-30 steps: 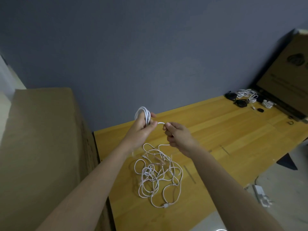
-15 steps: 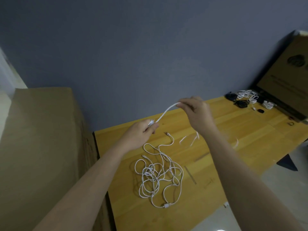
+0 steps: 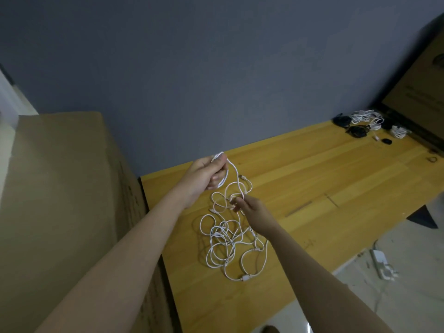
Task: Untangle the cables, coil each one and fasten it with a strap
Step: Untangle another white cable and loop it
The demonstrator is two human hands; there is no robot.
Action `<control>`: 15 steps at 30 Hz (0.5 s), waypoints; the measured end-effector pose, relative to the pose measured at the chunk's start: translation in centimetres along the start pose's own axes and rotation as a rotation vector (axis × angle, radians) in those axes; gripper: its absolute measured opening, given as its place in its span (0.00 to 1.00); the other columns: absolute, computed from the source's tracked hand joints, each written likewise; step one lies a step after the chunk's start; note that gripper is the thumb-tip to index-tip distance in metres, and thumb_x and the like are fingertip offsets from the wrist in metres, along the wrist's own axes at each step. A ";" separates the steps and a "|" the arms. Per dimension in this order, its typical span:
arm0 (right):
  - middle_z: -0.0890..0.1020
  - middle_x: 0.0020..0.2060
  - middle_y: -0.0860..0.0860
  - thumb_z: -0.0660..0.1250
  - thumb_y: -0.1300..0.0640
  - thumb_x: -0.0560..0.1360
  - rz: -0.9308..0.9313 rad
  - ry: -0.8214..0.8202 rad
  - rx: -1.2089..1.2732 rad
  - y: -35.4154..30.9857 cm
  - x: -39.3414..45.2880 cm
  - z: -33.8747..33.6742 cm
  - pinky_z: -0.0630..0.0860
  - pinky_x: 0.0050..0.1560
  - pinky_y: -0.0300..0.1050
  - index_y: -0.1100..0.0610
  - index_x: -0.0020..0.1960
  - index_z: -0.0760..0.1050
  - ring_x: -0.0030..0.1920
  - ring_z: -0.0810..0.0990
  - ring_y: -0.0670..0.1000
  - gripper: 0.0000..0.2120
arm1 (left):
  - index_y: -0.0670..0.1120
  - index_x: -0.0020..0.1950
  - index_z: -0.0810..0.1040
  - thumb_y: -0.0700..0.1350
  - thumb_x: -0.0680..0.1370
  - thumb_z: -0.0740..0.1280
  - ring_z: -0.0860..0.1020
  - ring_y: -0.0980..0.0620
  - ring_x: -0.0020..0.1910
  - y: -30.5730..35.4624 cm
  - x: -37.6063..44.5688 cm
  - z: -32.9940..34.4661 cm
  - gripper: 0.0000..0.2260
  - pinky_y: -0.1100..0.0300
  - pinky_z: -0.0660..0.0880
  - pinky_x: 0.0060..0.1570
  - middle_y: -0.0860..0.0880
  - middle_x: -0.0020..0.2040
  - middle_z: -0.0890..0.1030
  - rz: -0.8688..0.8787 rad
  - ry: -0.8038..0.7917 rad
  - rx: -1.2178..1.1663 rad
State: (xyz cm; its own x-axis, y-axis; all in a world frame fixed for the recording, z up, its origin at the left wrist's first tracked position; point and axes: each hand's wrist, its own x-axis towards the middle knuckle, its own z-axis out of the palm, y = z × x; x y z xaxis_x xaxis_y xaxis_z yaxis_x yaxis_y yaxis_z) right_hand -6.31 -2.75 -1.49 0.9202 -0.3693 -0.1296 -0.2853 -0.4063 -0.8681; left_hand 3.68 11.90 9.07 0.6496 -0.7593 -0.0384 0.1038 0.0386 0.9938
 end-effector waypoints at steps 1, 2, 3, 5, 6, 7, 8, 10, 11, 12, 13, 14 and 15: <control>0.80 0.41 0.53 0.57 0.58 0.82 0.016 -0.006 0.008 0.3 -0.2 0.3 0.69 0.47 0.38 0.62 0.53 0.79 0.45 0.77 0.47 0.13 | 0.44 0.40 0.69 0.45 0.83 0.55 0.60 0.58 0.23 -0.1 0.0 0.2 0.13 0.67 0.59 0.25 0.54 0.26 0.65 0.010 -0.003 -0.014; 0.80 0.42 0.52 0.56 0.58 0.82 0.034 -0.013 0.011 0.5 -0.5 0.5 0.69 0.47 0.39 0.61 0.54 0.78 0.46 0.77 0.49 0.13 | 0.44 0.41 0.69 0.44 0.83 0.55 0.61 0.58 0.23 -0.2 0.0 0.3 0.12 0.67 0.61 0.26 0.54 0.27 0.66 0.021 -0.003 -0.023; 0.80 0.41 0.51 0.55 0.57 0.83 0.041 -0.019 0.001 0.6 -0.6 0.6 0.69 0.46 0.40 0.59 0.55 0.78 0.45 0.77 0.50 0.13 | 0.44 0.41 0.69 0.43 0.83 0.55 0.62 0.58 0.24 -0.3 0.0 0.4 0.11 0.67 0.62 0.27 0.53 0.29 0.68 0.032 0.000 -0.016; 0.78 0.38 0.50 0.54 0.56 0.83 0.009 0.001 -0.067 0.2 -1.0 0.6 0.66 0.41 0.43 0.57 0.53 0.78 0.41 0.76 0.52 0.14 | 0.45 0.41 0.68 0.41 0.83 0.55 0.64 0.58 0.24 -0.6 0.0 0.6 0.11 0.68 0.63 0.28 0.52 0.32 0.70 0.054 0.001 0.045; 0.79 0.38 0.51 0.54 0.55 0.83 -0.030 0.039 -0.115 0.0 -1.0 0.7 0.65 0.39 0.43 0.57 0.53 0.77 0.41 0.76 0.53 0.14 | 0.45 0.41 0.68 0.41 0.83 0.55 0.65 0.58 0.24 -0.7 0.0 0.8 0.11 0.68 0.64 0.28 0.51 0.33 0.71 0.064 0.000 0.080; 0.80 0.41 0.53 0.54 0.54 0.83 -0.083 0.086 -0.174 -0.3 -1.0 0.7 0.64 0.38 0.44 0.57 0.54 0.77 0.42 0.77 0.55 0.14 | 0.45 0.41 0.68 0.41 0.83 0.55 0.66 0.59 0.24 -0.8 -0.1 1.0 0.11 0.68 0.64 0.28 0.50 0.34 0.72 0.072 0.003 0.105; 0.81 0.43 0.55 0.54 0.54 0.83 -0.137 0.131 -0.252 -0.7 -1.0 0.8 0.63 0.38 0.45 0.57 0.56 0.77 0.44 0.77 0.57 0.14 | 0.44 0.42 0.68 0.41 0.84 0.54 0.67 0.59 0.24 -0.8 -0.1 1.2 0.11 0.69 0.65 0.28 0.49 0.34 0.73 0.074 0.006 0.117; 0.81 0.47 0.57 0.53 0.53 0.83 -0.234 0.165 -0.442 -1.3 -0.7 0.9 0.64 0.39 0.48 0.57 0.57 0.75 0.47 0.77 0.61 0.15 | 0.43 0.42 0.69 0.41 0.84 0.54 0.67 0.59 0.23 -0.7 -0.1 1.3 0.11 0.69 0.65 0.27 0.50 0.34 0.75 0.064 -0.002 0.119; 0.81 0.48 0.58 0.52 0.53 0.83 -0.271 0.161 -0.550 -1.5 -0.5 0.9 0.64 0.39 0.49 0.57 0.57 0.75 0.47 0.77 0.62 0.15 | 0.43 0.42 0.69 0.41 0.84 0.54 0.68 0.59 0.22 -0.7 -0.1 1.3 0.11 0.69 0.65 0.27 0.51 0.32 0.76 0.055 -0.020 0.110; 0.81 0.47 0.58 0.52 0.54 0.82 -0.320 0.154 -0.644 -1.9 -0.4 0.9 0.64 0.38 0.49 0.58 0.57 0.75 0.46 0.78 0.63 0.15 | 0.42 0.42 0.69 0.41 0.84 0.54 0.68 0.58 0.22 -0.7 -0.1 1.3 0.11 0.68 0.66 0.26 0.52 0.31 0.77 0.044 -0.041 0.095; 0.81 0.44 0.58 0.54 0.57 0.79 -0.383 0.143 -0.721 -2.4 -0.3 0.9 0.65 0.36 0.49 0.59 0.55 0.76 0.43 0.78 0.63 0.13 | 0.42 0.42 0.70 0.41 0.84 0.54 0.69 0.58 0.22 -0.7 -0.1 1.3 0.11 0.68 0.67 0.26 0.52 0.30 0.78 0.033 -0.052 0.079; 0.81 0.38 0.57 0.58 0.59 0.76 -0.439 0.130 -0.792 -2.6 -0.4 0.9 0.67 0.33 0.47 0.58 0.50 0.78 0.39 0.79 0.62 0.11 | 0.42 0.43 0.70 0.41 0.83 0.54 0.70 0.57 0.22 -0.7 -0.2 1.3 0.11 0.68 0.68 0.27 0.52 0.30 0.79 0.027 -0.052 0.059; 0.80 0.33 0.54 0.60 0.58 0.73 -0.482 0.130 -0.856 -2.7 -0.6 1.1 0.69 0.30 0.45 0.57 0.45 0.79 0.34 0.79 0.59 0.09 | 0.42 0.43 0.70 0.41 0.84 0.54 0.72 0.57 0.24 -0.6 -0.3 1.4 0.11 0.67 0.69 0.29 0.52 0.31 0.81 0.029 -0.037 0.048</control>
State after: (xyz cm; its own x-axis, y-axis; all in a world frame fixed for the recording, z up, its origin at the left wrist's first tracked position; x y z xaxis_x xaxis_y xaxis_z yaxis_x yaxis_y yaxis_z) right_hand -5.76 -0.56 0.45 0.9668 -0.0735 0.2448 -0.0323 -0.9852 -0.1682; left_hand 2.34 11.17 8.61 0.6235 -0.7818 -0.0070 0.0490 0.0302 0.9983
